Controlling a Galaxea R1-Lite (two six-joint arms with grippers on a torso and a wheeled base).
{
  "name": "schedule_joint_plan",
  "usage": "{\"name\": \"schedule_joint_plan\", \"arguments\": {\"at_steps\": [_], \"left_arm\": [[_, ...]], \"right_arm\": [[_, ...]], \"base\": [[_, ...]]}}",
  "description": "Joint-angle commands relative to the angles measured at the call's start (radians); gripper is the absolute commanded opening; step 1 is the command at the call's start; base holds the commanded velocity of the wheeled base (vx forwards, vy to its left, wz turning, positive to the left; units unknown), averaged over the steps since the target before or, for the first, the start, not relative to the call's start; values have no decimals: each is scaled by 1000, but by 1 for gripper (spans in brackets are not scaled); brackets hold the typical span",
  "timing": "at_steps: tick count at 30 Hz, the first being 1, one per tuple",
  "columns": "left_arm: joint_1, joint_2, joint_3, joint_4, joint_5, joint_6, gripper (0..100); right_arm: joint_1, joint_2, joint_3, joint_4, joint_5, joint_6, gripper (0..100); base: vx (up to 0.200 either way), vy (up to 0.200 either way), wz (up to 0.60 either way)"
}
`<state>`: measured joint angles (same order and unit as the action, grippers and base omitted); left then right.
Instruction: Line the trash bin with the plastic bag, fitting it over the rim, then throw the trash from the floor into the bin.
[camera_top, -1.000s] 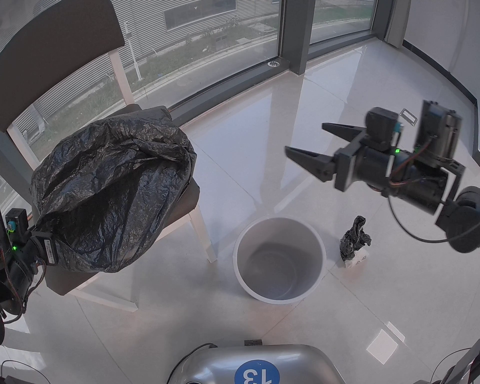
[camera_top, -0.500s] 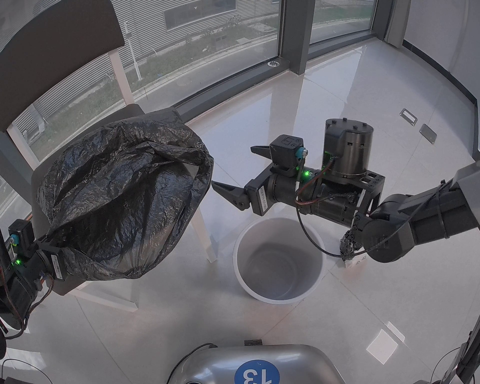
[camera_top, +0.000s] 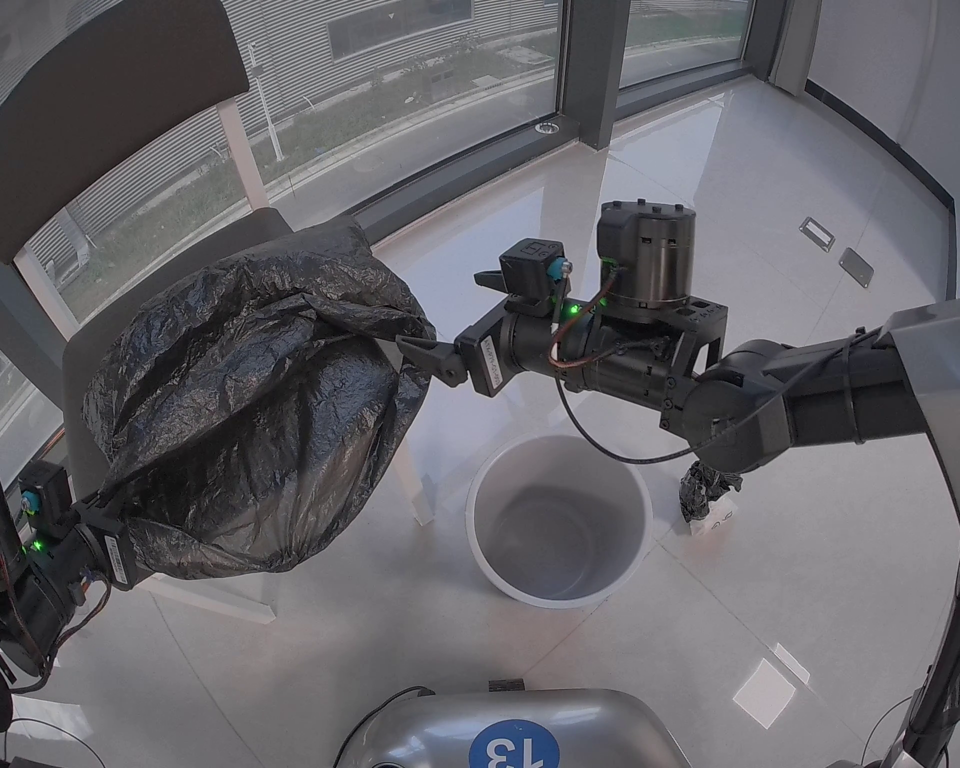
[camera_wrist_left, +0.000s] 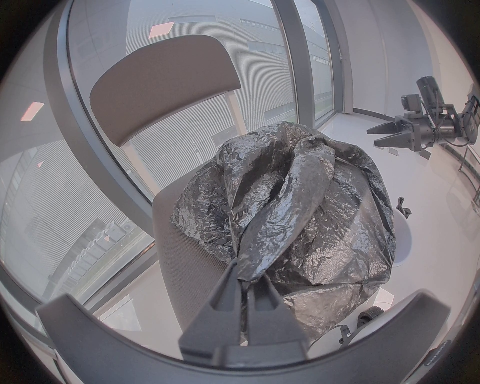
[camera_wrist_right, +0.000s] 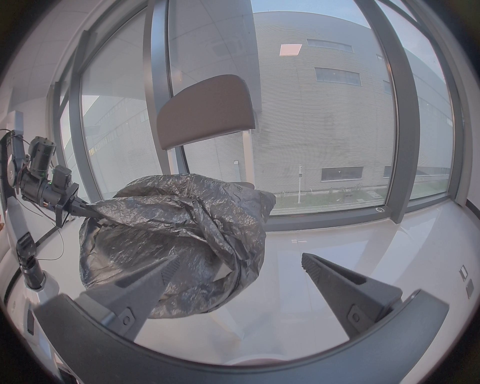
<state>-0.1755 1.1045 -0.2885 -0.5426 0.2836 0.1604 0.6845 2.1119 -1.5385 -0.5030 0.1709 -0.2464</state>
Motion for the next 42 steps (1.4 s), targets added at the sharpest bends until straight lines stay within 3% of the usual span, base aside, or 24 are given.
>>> {"name": "schedule_joint_plan", "arguments": {"at_steps": [1, 22, 23, 34, 42], "left_arm": [[1, -8, -11, 6, -3, -1, 0], [-2, -32, -3, 6, -9, 1, 0], [-2, -34, -3, 6, -15, 1, 0], [-2, -29, -1, 6, -29, -1, 0], [-5, -40, -14, -7, -54, -1, 0]], "right_arm": [[1, 71, -89, 26, 1, -1, 100], [1, 253, -299, 156, 2, 10, 100], [1, 266, -311, 156, 2, 10, 0], [1, 257, -331, 153, 1, 22, 0], [-10, 91, -150, 129, -31, 27, 0]], "base": [[0, 0, 0], [0, 0, 0], [0, 0, 0], [0, 0, 0], [0, 0, 0]]}}
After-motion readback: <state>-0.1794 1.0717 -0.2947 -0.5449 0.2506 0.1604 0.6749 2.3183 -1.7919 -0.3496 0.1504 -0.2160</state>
